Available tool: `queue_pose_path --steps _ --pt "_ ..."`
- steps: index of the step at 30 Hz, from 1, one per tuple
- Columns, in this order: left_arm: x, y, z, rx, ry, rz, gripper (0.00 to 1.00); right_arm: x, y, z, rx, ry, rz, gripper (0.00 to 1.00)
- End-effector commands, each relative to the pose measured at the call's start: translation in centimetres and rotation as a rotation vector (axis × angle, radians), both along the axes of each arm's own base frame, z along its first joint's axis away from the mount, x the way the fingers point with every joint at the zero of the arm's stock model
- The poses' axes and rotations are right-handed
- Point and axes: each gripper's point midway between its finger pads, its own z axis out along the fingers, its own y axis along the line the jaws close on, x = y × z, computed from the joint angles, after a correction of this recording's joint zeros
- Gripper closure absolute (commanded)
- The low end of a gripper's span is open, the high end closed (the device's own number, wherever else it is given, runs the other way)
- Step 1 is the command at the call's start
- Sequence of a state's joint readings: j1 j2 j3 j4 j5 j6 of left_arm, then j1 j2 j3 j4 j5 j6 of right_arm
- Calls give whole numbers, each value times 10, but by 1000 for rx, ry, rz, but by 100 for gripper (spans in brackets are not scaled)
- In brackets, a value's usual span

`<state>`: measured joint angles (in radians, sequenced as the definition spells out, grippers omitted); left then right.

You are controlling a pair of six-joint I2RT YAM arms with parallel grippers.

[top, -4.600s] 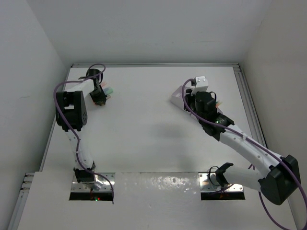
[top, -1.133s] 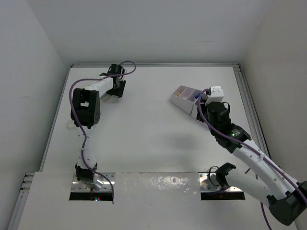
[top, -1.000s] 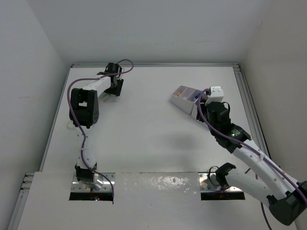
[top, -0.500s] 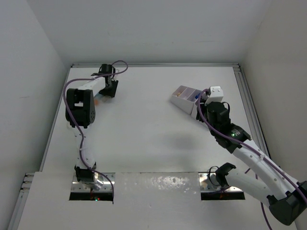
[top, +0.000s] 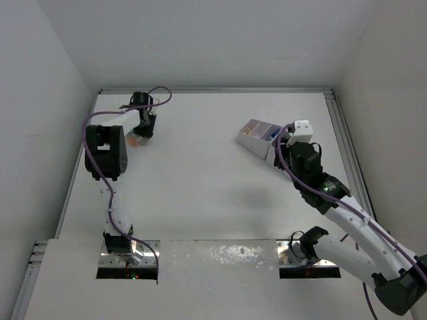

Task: Sort the stationery into containers
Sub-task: Pick up the stationery from the center of the board, then place the stationery in the storage box.

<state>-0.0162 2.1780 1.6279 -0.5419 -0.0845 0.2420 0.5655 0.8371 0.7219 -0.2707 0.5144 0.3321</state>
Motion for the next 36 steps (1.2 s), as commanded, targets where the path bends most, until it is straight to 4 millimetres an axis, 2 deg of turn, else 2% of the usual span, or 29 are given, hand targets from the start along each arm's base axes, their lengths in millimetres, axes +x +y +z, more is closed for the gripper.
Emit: queue_pose_path --steps 1,2,4,6,9,10,11,12,13,14,15,16,17,18,19,20,21,23,24,26,29,36 --pt "-28 -18 -2 -59 74 -47 97 2 -2 17 12 -53 -12 59" --pt "-28 -20 -1 -65 74 -50 100 2 -3 16 8 -51 -14 59" --pt "-27 -24 4 -72 66 -51 100 2 -2 17 6 -56 -12 59" --pt "-24 -42 13 -124 50 -82 100 3 -3 18 6 -58 -14 59" --pt "-12 -72 41 -167 -4 -137 100 3 -2 18 6 -60 -13 59" --pt "0 -82 61 -184 -54 -149 100 4 -3 18 10 -62 -19 59" --pt "5 -94 72 -207 -77 -172 100 4 -3 18 21 -67 -28 59" --pt "8 -115 83 -224 -102 -204 100 5 -3 18 34 -72 -38 59" --pt "21 -131 107 -256 -166 -210 100 4 -5 14 37 -70 -51 59" --pt "26 -149 119 -288 -197 -237 100 5 -9 14 44 -82 -75 59" --pt "36 -182 142 -322 -265 -288 100 5 -10 14 59 -89 -88 59" --pt "38 -203 152 -358 -286 -306 100 4 -11 8 57 -84 -94 59" --pt "33 -239 160 -378 -304 -366 100 5 -12 9 62 -89 -101 59" --pt "38 -260 169 -392 -332 -399 100 5 -11 10 64 -92 -98 59" --pt "35 -279 168 -394 -334 -435 100 5 -11 13 66 -96 -96 59" --pt "24 -311 169 -408 -335 -493 100 4 -12 14 60 -93 -95 59" --pt "27 -328 168 -415 -352 -521 100 4 -13 15 58 -93 -98 59" --pt "16 -367 168 -444 -363 -587 100 2 -14 15 47 -86 -98 59" --pt "22 -381 172 -459 -401 -607 100 0 -18 17 47 -92 -109 58" --pt "19 -405 175 -481 -432 -631 100 -4 -22 16 39 -87 -115 58" --pt "28 -423 180 -528 -488 -607 100 -12 -31 22 36 -105 -138 58" --pt "31 -431 168 -529 -499 -540 100 -20 -42 25 19 -126 -157 57"
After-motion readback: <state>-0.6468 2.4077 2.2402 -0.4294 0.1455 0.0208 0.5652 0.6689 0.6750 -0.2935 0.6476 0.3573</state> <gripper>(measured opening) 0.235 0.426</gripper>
